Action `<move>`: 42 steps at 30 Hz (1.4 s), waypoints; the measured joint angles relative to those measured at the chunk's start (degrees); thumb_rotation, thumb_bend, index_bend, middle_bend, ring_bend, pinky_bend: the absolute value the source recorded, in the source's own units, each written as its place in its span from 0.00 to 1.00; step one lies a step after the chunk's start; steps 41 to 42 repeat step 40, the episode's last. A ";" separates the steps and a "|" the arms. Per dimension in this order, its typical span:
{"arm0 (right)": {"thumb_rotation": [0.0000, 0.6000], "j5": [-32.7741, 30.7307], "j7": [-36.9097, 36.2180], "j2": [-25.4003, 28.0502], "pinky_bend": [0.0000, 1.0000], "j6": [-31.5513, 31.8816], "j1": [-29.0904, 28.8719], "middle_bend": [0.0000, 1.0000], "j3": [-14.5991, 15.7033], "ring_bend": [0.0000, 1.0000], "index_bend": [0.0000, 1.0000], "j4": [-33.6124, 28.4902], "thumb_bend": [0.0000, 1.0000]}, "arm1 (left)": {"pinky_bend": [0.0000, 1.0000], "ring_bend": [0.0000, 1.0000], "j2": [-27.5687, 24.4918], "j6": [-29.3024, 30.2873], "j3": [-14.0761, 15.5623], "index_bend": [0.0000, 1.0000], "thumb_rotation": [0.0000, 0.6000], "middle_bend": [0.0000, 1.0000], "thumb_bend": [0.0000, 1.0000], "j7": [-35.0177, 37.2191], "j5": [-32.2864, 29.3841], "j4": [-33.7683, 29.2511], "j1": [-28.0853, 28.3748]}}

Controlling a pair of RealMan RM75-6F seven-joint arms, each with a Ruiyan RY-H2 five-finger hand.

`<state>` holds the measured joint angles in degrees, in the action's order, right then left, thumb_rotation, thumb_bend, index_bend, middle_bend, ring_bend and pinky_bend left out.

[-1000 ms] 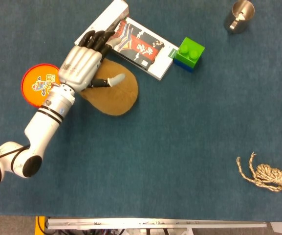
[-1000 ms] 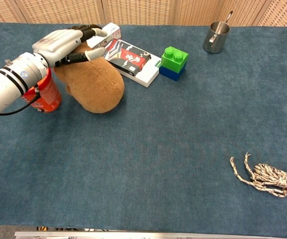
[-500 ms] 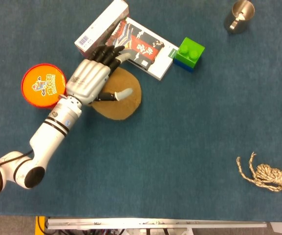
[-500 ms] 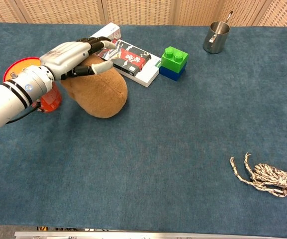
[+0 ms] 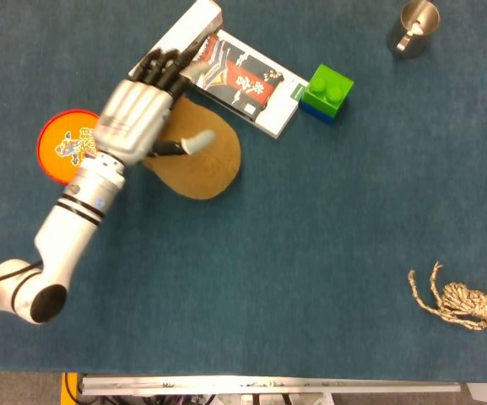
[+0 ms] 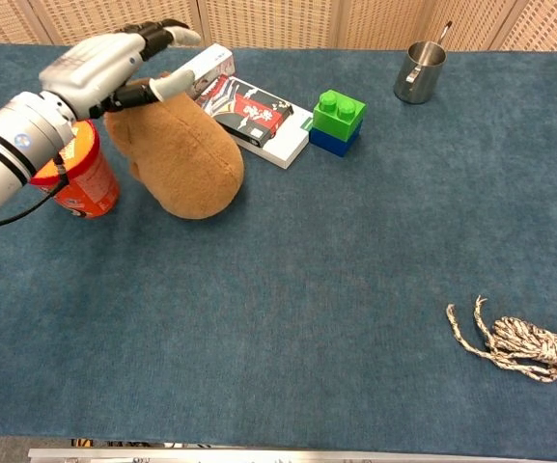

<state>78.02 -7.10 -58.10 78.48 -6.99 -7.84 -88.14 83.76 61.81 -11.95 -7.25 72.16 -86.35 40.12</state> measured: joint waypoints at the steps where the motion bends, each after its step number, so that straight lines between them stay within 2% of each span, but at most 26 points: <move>1: 1.00 0.23 -0.15 0.08 0.27 -0.20 -0.11 0.32 0.09 0.21 0.28 -0.06 0.25 | 0.00 0.04 -0.73 0.75 -0.26 0.10 0.14 0.06 0.09 -0.08 -0.25 -0.52 -0.42; 4: 1.00 0.86 -0.52 0.40 0.27 -0.86 -0.50 0.32 0.35 0.21 0.28 -0.11 0.25 | 0.00 0.04 -3.52 3.00 -0.92 0.10 0.28 0.06 0.09 -0.17 -1.22 -2.81 -2.23; 8: 1.00 2.05 -1.13 0.39 0.27 -1.42 -0.94 0.32 0.81 0.21 0.28 0.03 0.25 | 0.00 0.04 -7.11 6.70 -1.19 0.10 0.40 0.06 0.09 -0.27 -2.21 -5.69 -5.38; 13: 1.00 3.60 -1.64 -0.24 0.27 -2.36 -1.58 0.32 1.75 0.21 0.28 0.59 0.25 | 0.00 0.04 -10.23 12.28 -0.68 0.10 0.43 0.06 0.09 -1.68 -3.10 -8.84 -10.07; 17: 1.00 4.43 -2.43 -0.53 0.27 -2.38 -1.84 0.32 2.02 0.21 0.28 1.31 0.25 | 0.00 0.04 -12.81 16.14 1.05 0.10 0.53 0.06 0.09 -2.90 -2.96 -10.76 -14.14; 24: 1.00 6.27 -3.81 -0.50 0.27 -2.26 -2.24 0.32 2.69 0.21 0.28 1.96 0.25 | 0.00 0.04 -16.30 22.76 5.37 0.10 0.57 0.06 0.09 -4.22 -0.64 -13.58 -21.50; 31: 1.00 7.72 -4.44 -0.74 0.27 -1.75 -2.87 0.32 2.94 0.21 0.28 2.12 0.25 | 0.00 0.04 -17.19 28.55 8.39 0.10 0.59 0.06 0.09 -5.18 2.52 -15.10 -27.31; 42: 1.00 8.29 -4.06 -1.03 0.27 -2.34 -3.76 0.32 3.23 0.21 0.28 1.80 0.25 | 0.00 0.04 -16.61 29.43 9.39 0.10 0.60 0.06 0.09 -4.66 2.70 -14.94 -30.82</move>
